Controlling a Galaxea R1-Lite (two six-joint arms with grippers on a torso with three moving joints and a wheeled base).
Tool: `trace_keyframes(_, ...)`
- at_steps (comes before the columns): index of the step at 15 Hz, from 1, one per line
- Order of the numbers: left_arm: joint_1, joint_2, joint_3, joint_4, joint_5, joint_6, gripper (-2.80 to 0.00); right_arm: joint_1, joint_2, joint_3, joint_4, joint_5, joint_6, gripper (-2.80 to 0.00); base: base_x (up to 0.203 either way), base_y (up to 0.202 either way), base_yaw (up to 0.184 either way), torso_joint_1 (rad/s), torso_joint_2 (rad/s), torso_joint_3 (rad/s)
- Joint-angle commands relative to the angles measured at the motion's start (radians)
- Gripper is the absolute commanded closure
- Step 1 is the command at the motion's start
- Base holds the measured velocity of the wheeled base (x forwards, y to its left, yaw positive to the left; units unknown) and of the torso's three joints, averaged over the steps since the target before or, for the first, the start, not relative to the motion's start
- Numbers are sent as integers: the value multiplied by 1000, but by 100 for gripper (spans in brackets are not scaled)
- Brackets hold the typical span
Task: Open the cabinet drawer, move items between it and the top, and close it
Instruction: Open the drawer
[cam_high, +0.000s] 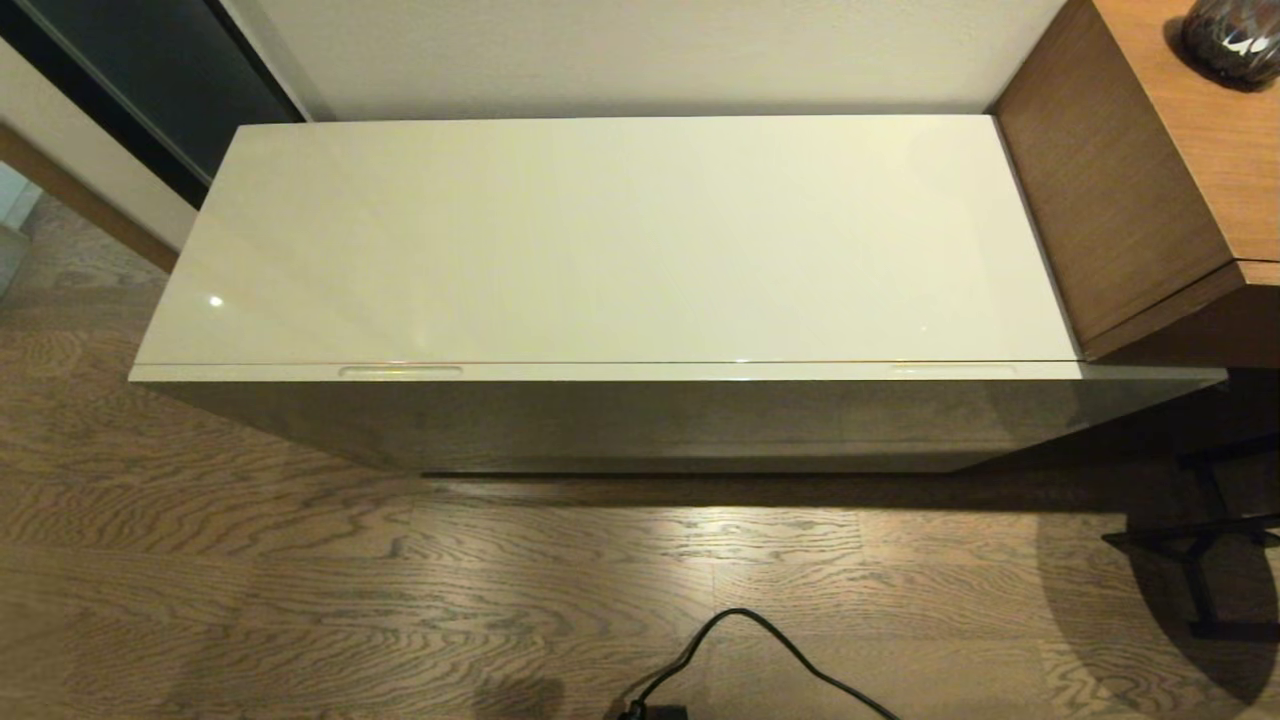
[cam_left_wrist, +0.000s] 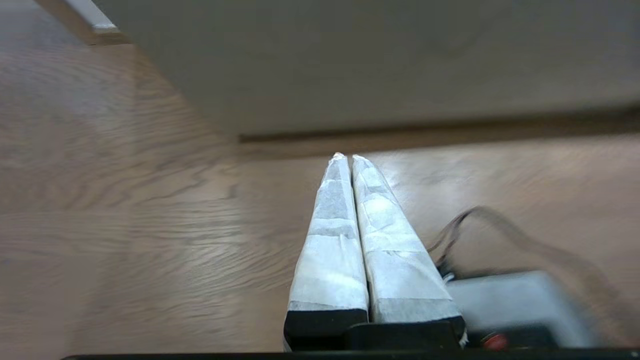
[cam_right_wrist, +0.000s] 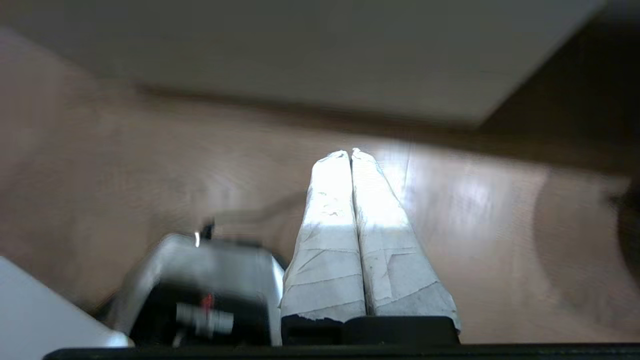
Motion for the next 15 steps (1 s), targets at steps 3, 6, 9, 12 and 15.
trace_keyframes(3, 2, 131, -125, 1, -1, -104, 0, 0, 1, -123, 22, 5, 0, 0, 0, 0, 0, 0, 0, 0)
trace_keyframes(6, 1, 160, -147, 1, -1, -105, 0, 0, 52, -187, 11, 6, 27, 0, 0, 0, 0, 0, 0, 0)
trace_keyframes(9, 2, 192, -151, 1, -4, -116, 0, -1, 305, -293, -44, -24, 225, 0, 0, 0, 0, 0, 0, 0)
trace_keyframes(12, 2, 259, -149, -16, -5, -126, 0, -2, 569, -265, -178, -69, 411, 0, 0, 0, 0, 0, 0, 0)
trace_keyframes(15, 2, 347, -121, -132, -2, -148, 0, -2, 711, -109, -435, -94, 505, 0, 0, 0, 0, 0, 0, 0)
